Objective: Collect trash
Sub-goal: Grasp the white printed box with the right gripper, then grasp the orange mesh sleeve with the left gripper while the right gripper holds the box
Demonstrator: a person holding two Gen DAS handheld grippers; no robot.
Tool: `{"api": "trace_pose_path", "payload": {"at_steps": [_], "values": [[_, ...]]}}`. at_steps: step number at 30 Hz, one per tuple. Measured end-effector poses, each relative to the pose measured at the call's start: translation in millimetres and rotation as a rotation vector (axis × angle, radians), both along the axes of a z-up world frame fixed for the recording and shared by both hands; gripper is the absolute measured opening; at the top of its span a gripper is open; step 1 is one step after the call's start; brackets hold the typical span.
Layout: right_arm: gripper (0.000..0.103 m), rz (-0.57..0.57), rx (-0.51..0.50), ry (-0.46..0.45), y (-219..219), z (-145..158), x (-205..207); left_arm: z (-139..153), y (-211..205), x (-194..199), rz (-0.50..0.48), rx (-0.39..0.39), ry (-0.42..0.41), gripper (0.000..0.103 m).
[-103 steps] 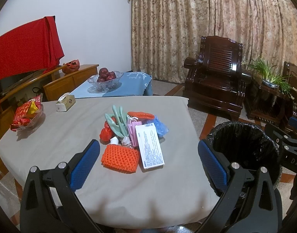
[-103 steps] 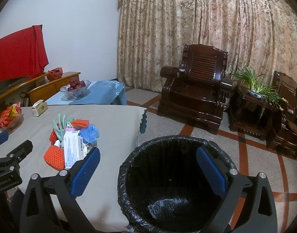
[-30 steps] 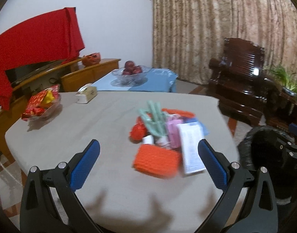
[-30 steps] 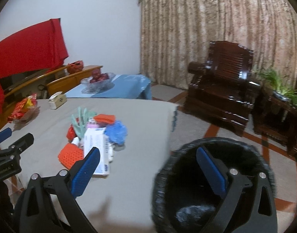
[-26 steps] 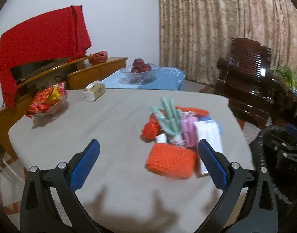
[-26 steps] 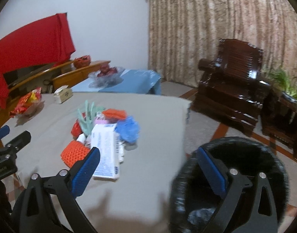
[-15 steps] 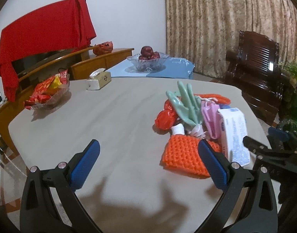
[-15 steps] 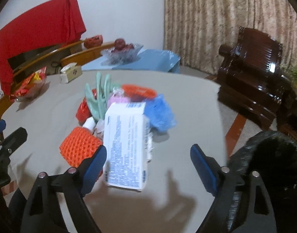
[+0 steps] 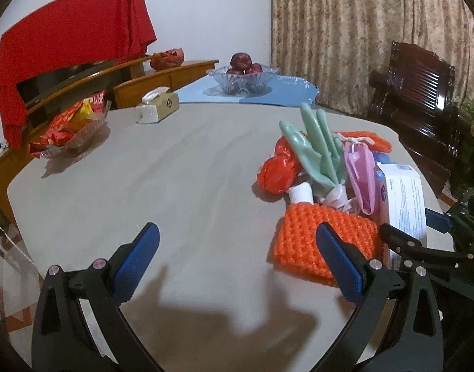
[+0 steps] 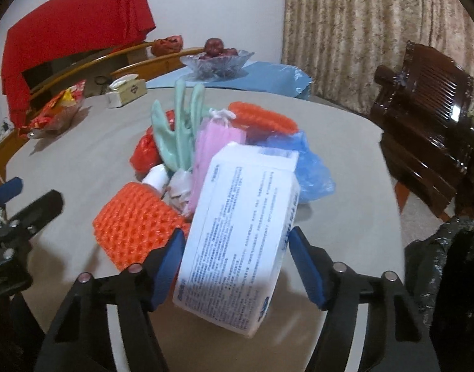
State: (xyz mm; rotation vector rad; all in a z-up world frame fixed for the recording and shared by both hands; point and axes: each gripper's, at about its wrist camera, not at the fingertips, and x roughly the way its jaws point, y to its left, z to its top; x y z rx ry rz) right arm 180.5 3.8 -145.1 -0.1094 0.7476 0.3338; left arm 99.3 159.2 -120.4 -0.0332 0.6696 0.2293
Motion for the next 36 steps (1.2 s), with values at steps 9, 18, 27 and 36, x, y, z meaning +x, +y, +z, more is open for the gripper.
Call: {"api": "trace_pose_path", "payload": {"at_steps": [9,18,27,36], "values": [[0.069,0.008,-0.017,0.016,4.1,-4.2,1.4,-6.5,-2.8,6.0,-0.01,0.015,0.012,0.098],[0.062,0.024,0.012,0.043,-18.2,3.0,-1.6,-16.4,-18.7,15.5,-0.056,-0.017,0.042,0.098],[0.061,0.011,0.018,0.036,-36.4,9.8,-8.7,-42.2,-32.8,34.7,-0.155,-0.118,0.115,0.06],[0.06,0.011,0.063,0.039,-46.6,16.7,-13.5,-30.2,-37.9,33.9,-0.162,-0.147,0.093,0.022]]}}
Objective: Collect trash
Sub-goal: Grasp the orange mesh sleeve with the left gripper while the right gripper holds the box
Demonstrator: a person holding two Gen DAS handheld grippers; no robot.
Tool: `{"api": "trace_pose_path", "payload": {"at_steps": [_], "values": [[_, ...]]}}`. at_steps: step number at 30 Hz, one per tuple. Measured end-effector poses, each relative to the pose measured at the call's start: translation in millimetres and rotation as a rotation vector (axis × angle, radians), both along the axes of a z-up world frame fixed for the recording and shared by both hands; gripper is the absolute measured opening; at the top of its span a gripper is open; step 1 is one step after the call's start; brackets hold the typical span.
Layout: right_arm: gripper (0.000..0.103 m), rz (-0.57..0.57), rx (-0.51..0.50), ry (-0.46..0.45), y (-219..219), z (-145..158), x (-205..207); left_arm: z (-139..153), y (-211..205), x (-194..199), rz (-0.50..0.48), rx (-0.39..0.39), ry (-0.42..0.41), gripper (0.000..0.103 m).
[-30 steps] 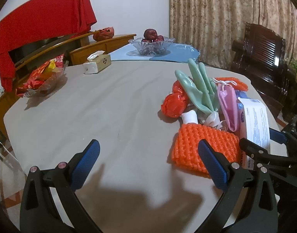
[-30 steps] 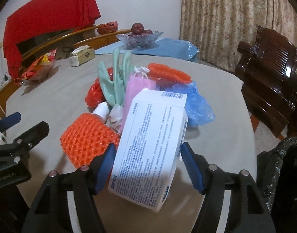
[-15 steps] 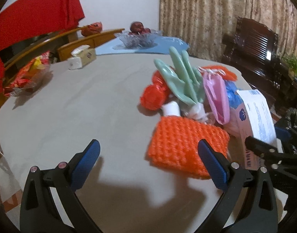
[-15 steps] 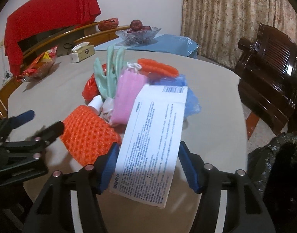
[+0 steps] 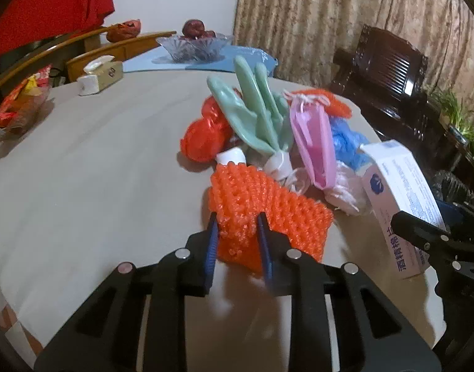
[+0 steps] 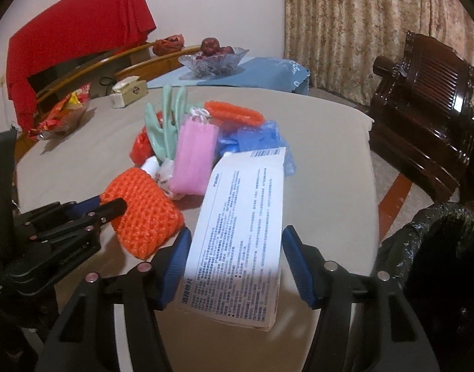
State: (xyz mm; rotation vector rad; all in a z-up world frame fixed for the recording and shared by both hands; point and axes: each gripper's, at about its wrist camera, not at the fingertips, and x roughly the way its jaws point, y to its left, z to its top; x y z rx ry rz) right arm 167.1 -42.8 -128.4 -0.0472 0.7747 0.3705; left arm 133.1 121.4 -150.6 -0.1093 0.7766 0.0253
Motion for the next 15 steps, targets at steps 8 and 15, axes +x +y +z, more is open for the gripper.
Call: {"api": "trace_pose_path", "payload": {"at_steps": [8,15], "values": [[0.059,-0.015,0.025,-0.031,-11.5,16.9,-9.1,38.6,-14.5,-24.3,-0.015,0.006,-0.104,0.022],[0.058,-0.067,0.041,-0.05,-43.1,32.9,-22.8,53.8,-55.2,-41.1,-0.104,0.003,-0.119,0.022]]}}
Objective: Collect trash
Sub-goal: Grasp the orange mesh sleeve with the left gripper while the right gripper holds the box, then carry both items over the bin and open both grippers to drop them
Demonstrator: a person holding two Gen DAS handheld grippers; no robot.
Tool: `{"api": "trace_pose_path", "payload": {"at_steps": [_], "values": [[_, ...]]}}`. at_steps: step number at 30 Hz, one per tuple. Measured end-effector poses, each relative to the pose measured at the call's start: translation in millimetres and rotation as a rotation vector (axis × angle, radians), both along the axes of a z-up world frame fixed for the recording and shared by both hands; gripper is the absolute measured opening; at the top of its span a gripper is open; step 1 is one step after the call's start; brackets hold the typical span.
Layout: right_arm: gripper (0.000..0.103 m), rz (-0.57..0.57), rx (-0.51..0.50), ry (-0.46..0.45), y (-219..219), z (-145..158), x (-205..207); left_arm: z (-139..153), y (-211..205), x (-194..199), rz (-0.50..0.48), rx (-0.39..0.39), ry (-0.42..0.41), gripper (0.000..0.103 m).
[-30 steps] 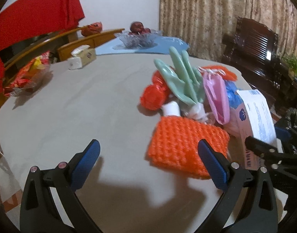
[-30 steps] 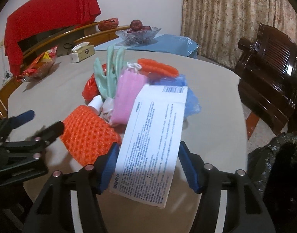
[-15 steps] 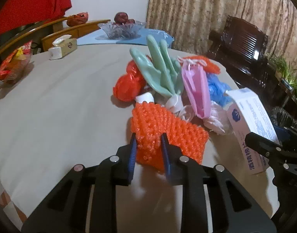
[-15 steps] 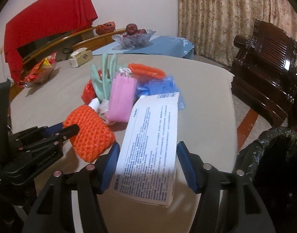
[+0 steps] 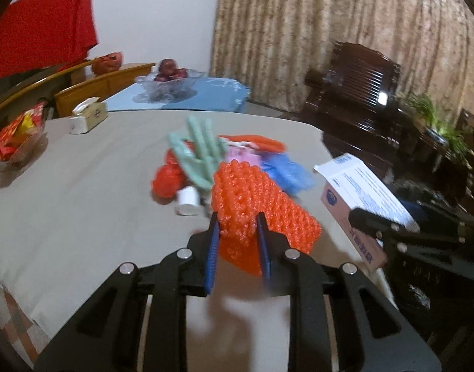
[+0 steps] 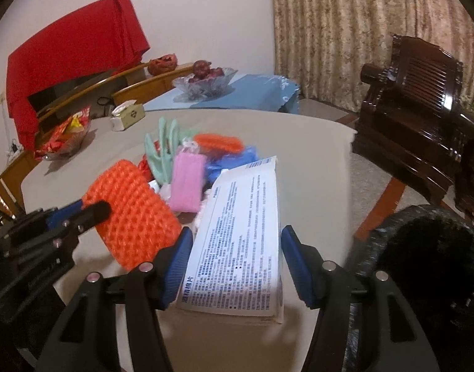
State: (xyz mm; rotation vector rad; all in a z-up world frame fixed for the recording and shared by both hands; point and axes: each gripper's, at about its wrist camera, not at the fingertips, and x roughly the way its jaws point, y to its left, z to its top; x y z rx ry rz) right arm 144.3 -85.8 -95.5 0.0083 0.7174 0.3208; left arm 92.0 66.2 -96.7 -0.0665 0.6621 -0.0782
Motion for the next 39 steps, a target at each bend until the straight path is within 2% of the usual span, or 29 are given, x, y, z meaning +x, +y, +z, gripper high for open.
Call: {"api": "trace_pose_path", "payload": {"at_steps": [8,16,24,25,26,28,30,34,39], "values": [[0.058,-0.145,-0.016,-0.001,-70.3,10.4,-26.4,-0.3,-56.0,-0.2,-0.134,-0.009,0.017,0.022],[0.058,-0.332,-0.041,0.065,-152.2,-9.3,-55.6,-2.1,-129.1,10.2,-0.303,-0.028,0.023,0.022],[0.061,-0.452,-0.052,0.091,-200.5,-20.0,-81.2,-8.8,-203.6,12.4,-0.462,-0.054,0.033,0.023],[0.062,-0.46,-0.05,0.091,-205.3,-20.0,-84.3,-9.7,-211.8,12.6,-0.481,-0.06,0.037,0.025],[0.062,-0.474,-0.055,0.083,-208.8,-18.6,-86.8,-10.3,-217.6,12.9,-0.491,-0.059,0.038,0.031],[0.073,-0.49,-0.063,0.071,-211.9,-14.2,-87.8,-11.0,-222.6,12.0,-0.504,-0.068,0.038,0.04],[0.08,-0.511,-0.076,0.048,-218.4,-9.9,-93.3,-10.9,-224.9,10.3,-0.512,-0.074,0.038,0.054],[0.092,-0.525,-0.082,0.016,-220.4,-3.2,-92.7,-8.4,-221.1,8.3,-0.498,-0.074,0.028,0.063],[0.097,-0.492,-0.06,-0.02,-205.1,3.2,-85.3,0.0,-189.6,4.9,-0.423,-0.058,-0.005,0.077]]}}
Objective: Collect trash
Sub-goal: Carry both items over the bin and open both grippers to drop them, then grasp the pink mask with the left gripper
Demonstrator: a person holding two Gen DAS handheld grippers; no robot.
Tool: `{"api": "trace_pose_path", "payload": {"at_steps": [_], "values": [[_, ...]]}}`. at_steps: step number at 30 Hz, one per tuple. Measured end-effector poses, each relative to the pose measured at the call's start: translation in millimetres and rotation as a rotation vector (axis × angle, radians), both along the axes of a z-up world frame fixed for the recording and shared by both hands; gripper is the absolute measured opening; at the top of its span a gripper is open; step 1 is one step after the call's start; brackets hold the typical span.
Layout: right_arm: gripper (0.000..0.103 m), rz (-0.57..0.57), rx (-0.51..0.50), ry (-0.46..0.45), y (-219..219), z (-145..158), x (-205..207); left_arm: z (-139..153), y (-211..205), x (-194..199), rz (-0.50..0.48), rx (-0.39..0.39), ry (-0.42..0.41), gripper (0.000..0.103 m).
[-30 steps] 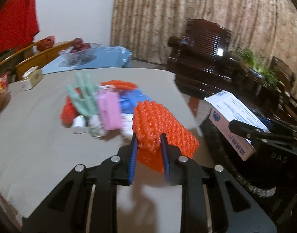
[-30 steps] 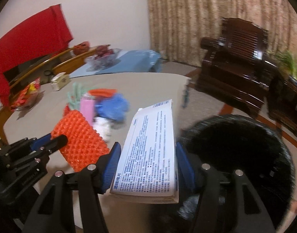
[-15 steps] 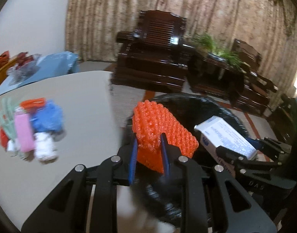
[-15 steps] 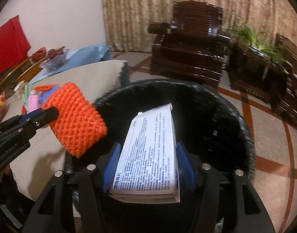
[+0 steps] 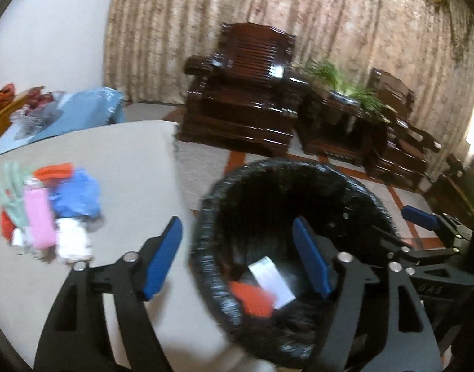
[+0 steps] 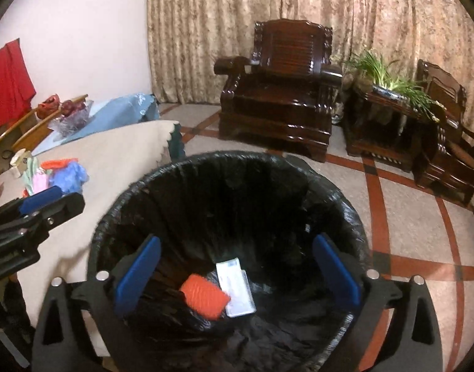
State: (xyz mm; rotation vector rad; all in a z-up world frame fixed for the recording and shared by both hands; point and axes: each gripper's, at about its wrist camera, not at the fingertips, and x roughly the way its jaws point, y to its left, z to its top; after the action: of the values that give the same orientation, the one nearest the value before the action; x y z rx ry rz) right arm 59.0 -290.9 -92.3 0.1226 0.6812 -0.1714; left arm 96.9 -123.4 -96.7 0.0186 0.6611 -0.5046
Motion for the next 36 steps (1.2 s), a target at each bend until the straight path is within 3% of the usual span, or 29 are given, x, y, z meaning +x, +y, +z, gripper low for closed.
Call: {"api": "trace_pose_path", "payload": {"at_steps": [7,17,23,32,36], "values": [[0.097,0.136,0.013,-0.045,58.0,6.4,30.4,6.4,77.5,0.1,0.192,0.041,-0.045,0.079],[0.097,0.346,0.01,-0.065,155.2,2.1,86.6,10.3,177.7,15.6,0.439,0.085,-0.042,0.079],[0.097,0.375,-0.014,-0.042,183.4,-11.1,111.6,1.2,194.5,38.5,0.455,0.077,-0.026,0.073],[0.096,0.364,-0.035,-0.032,182.4,-16.5,132.9,-28.5,179.4,79.6,0.437,0.078,0.02,0.062],[0.096,0.361,-0.036,-0.026,180.9,-19.6,137.7,-37.9,174.2,95.3,0.432,0.087,0.045,0.046]]}}
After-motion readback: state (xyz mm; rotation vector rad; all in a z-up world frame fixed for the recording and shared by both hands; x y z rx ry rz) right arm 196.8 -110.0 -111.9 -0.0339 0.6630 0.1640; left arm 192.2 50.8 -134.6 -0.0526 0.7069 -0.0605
